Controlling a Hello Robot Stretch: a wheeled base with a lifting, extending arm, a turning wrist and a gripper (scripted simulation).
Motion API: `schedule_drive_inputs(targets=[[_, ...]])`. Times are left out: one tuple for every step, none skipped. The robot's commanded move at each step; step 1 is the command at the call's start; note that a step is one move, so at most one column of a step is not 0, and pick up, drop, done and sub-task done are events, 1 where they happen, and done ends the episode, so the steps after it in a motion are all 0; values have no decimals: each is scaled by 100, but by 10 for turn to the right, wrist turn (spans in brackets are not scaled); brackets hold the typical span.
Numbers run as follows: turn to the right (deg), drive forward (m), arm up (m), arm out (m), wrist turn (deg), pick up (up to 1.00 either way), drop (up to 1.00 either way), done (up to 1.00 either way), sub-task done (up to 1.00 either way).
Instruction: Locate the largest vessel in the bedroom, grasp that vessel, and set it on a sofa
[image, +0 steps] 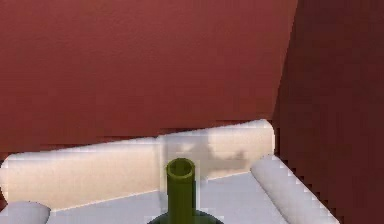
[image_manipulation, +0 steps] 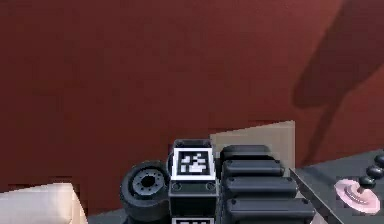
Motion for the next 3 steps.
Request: schedule_drive_inputs(targets=[[450, 0, 0, 0, 0, 0, 0, 0, 0], [300, 0, 0, 0, 0, 0, 0, 0, 0], [-450, 0, 0, 0, 0, 0, 0, 0, 0]])
